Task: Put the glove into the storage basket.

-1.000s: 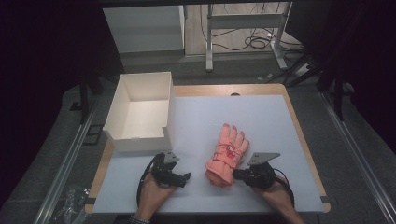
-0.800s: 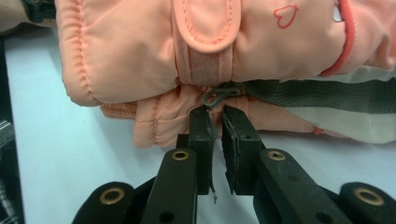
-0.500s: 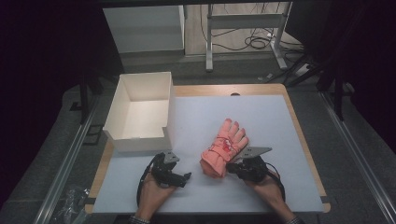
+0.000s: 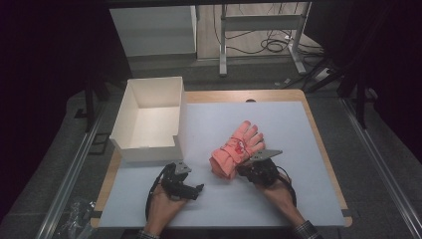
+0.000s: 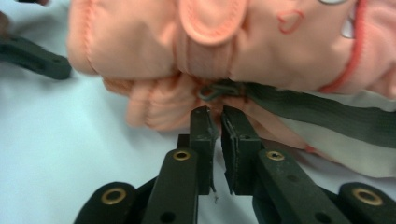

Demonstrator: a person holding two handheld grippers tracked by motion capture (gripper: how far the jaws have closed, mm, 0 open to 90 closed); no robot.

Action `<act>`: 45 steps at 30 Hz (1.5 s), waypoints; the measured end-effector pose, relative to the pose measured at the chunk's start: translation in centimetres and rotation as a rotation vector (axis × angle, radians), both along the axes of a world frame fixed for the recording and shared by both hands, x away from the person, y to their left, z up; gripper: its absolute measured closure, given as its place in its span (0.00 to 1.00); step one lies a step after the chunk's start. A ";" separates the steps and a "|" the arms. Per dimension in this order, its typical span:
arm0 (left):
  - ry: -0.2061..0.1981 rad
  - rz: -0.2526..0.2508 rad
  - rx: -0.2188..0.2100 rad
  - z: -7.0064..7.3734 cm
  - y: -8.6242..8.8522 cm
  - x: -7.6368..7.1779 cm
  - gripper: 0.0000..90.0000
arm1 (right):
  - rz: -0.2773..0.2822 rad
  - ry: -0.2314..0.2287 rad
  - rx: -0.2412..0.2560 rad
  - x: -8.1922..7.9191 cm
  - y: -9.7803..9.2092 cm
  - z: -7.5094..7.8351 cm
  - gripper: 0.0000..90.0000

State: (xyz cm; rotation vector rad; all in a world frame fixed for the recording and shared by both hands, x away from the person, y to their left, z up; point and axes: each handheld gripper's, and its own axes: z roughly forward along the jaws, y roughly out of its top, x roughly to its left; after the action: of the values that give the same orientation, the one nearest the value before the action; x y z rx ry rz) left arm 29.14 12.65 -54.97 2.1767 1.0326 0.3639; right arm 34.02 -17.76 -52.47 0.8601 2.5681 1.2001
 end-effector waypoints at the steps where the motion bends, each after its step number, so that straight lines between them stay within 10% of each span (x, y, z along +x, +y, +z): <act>1: 0.000 0.000 0.000 0.0 0.0 0.0 0.03 | -0.004 -0.005 -0.007 0.2 0.0 0.0 0.91; 17: 0.006 -0.003 0.005 0.0 0.0 0.1 0.03 | -0.028 -0.024 -0.009 0.3 -0.5 0.2 0.87; 45: 0.025 -0.077 -0.002 1.2 -1.2 0.6 0.00 | -0.225 -0.075 -0.074 -0.9 -8.9 0.6 0.27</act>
State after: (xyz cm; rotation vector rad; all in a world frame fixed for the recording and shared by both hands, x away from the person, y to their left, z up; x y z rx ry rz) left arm 29.72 11.41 -53.80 2.2169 0.9585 0.3006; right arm 33.14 -26.67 -51.90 1.0343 2.3654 1.0450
